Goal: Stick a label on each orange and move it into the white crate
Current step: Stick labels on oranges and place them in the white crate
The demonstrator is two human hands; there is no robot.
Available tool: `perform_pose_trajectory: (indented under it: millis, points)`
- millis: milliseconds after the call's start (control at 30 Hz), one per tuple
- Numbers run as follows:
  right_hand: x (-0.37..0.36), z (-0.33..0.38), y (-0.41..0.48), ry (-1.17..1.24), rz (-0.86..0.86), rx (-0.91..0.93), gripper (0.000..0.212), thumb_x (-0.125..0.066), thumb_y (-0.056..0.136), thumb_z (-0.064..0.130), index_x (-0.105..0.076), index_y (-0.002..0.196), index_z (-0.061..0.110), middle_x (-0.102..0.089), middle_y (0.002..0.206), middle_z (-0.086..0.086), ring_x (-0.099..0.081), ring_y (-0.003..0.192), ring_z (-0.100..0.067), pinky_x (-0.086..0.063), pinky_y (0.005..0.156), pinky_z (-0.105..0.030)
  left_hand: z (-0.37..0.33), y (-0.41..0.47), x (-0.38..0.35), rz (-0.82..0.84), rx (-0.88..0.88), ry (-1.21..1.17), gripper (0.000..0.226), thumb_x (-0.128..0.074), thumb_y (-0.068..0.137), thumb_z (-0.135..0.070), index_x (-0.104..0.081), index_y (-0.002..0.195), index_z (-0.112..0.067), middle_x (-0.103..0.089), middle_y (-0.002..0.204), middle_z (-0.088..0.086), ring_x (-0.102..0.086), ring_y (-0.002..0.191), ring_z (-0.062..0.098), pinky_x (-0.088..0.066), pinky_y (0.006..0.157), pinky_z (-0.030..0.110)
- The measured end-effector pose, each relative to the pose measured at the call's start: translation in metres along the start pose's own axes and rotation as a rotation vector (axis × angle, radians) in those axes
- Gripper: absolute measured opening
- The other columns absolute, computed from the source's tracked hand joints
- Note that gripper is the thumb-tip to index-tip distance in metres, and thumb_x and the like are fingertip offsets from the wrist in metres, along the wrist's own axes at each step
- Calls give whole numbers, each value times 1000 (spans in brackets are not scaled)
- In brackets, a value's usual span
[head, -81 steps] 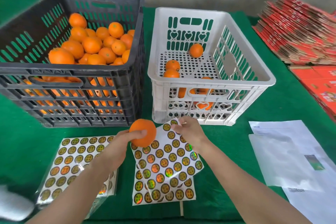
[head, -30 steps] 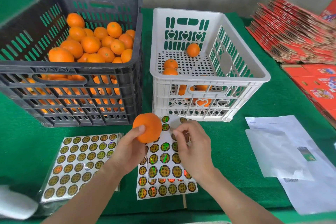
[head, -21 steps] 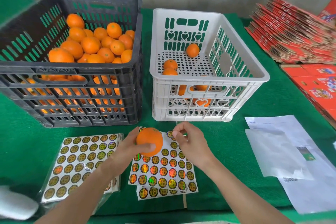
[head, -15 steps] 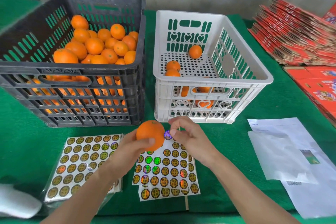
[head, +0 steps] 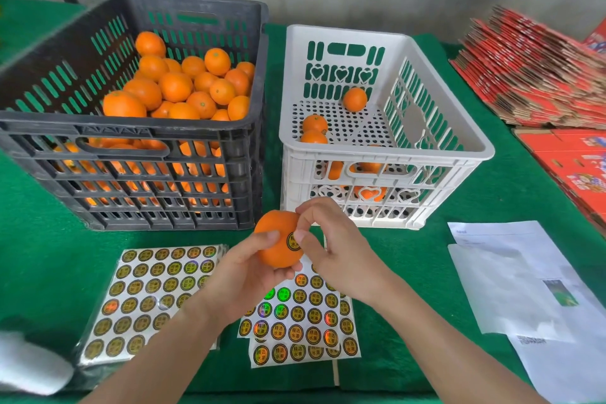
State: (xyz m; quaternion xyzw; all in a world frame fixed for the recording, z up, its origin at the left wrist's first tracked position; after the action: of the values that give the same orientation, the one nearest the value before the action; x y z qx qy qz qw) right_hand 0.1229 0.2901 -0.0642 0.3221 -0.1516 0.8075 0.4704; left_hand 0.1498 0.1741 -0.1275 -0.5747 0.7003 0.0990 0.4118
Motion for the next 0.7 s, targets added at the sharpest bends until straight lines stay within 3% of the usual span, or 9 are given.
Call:
perform_pose_trajectory:
  millis: [133, 267, 400, 500, 533, 600, 667, 700]
  points:
    - [0, 3, -4, 8, -100, 28, 15, -54, 92, 20, -42, 87, 28, -48, 113, 7, -45, 105, -1, -36, 86, -12, 0, 1, -7, 39, -16, -62, 77, -92, 48, -31, -61, 114, -7, -66, 95, 14, -64, 75, 24, -56, 63, 31]
    - [-2, 2, -9, 249, -173, -39, 20, -57, 91, 18, -44, 100, 29, -48, 119, 13, -48, 109, 2, -46, 94, -29, -1, -1, -8, 43, -37, -40, 69, -92, 46, -34, -69, 107, -11, -64, 98, 14, -60, 81, 25, -49, 71, 35]
    - [4, 8, -11, 475, -29, -53, 61, -66, 85, 22, -32, 131, 44, -48, 128, 14, -49, 114, 3, -46, 97, -29, -16, -12, -13, 7, -59, 156, 94, -92, 39, -41, -58, 121, -8, -63, 101, 18, -59, 83, 28, -49, 69, 35]
    - [15, 32, -4, 214, 47, 110, 70, -72, 78, 33, -32, 134, 44, -37, 136, 19, -38, 121, 8, -38, 99, -15, -47, -19, -32, 8, -153, 401, 102, -89, 42, -52, -51, 128, -13, -63, 112, 17, -65, 96, 28, -53, 76, 35]
    - [23, 40, 2, 151, -13, 152, 71, -75, 75, 32, -34, 132, 42, -38, 133, 19, -38, 117, 10, -36, 94, -8, -61, -20, -43, 16, -195, 502, 97, -85, 46, -60, -51, 127, -19, -64, 112, 11, -67, 97, 26, -55, 75, 32]
    - [46, 57, 19, 138, -160, 219, 69, -78, 68, 30, -38, 123, 41, -43, 121, 23, -42, 109, 11, -38, 85, -6, -98, -22, -64, 4, -376, 865, 70, -62, 64, -76, -53, 118, -34, -68, 103, -5, -69, 87, 17, -57, 71, 27]
    - [75, 66, 44, 162, -263, 249, 67, -75, 64, 32, -36, 117, 43, -38, 113, 34, -43, 104, 12, -43, 79, -11, -147, -16, -73, -141, -668, 1154, 41, -38, 87, -64, -58, 106, -33, -70, 86, -8, -63, 69, 9, -51, 61, 17]
    - [89, 65, 62, 156, -307, 234, 66, -74, 64, 32, -36, 117, 41, -36, 110, 35, -43, 102, 12, -43, 76, -12, -174, -11, -71, -274, -811, 1232, 37, -37, 94, -51, -62, 104, -26, -70, 82, -3, -60, 66, 8, -48, 61, 19]
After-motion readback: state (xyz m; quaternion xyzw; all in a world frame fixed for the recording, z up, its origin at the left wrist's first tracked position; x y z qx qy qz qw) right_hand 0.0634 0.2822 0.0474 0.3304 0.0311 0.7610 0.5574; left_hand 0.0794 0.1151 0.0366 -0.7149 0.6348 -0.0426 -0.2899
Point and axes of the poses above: each hand's wrist, its own y-axis towards the middle knuckle, its own x-axis out of the back of the hand, z = x × y, the point moved 5 cm from there along y, towards the middle knuckle
